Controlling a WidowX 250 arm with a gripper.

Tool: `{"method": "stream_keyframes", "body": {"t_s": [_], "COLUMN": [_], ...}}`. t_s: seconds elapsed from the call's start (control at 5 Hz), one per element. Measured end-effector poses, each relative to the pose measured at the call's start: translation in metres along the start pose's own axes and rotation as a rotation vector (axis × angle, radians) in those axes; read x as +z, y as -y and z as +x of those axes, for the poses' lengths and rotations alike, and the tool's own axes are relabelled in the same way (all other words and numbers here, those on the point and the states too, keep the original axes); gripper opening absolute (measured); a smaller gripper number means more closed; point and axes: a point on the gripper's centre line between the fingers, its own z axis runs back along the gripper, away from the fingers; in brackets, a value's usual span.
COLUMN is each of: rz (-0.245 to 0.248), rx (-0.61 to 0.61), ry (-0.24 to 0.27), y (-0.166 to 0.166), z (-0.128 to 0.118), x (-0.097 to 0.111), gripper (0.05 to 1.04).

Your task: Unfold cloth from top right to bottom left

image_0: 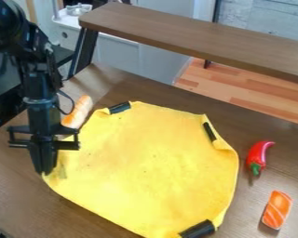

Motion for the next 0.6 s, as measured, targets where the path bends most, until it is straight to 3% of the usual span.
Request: {"method": "stream_keyframes", "body": {"t_s": [0.2, 0.4, 0.6], "rz": [0.146, 0.279, 0.284], "rx": [0.068, 0.084, 0.084], "ry": [0.075, 0.129, 0.132], "y": [-0.006, -0.007, -0.006], "z": [-0.004, -0.007, -0.008], "x": [0.011, 0.029, 0.030], "gripper": [0.191, 0.433, 0.742]}}
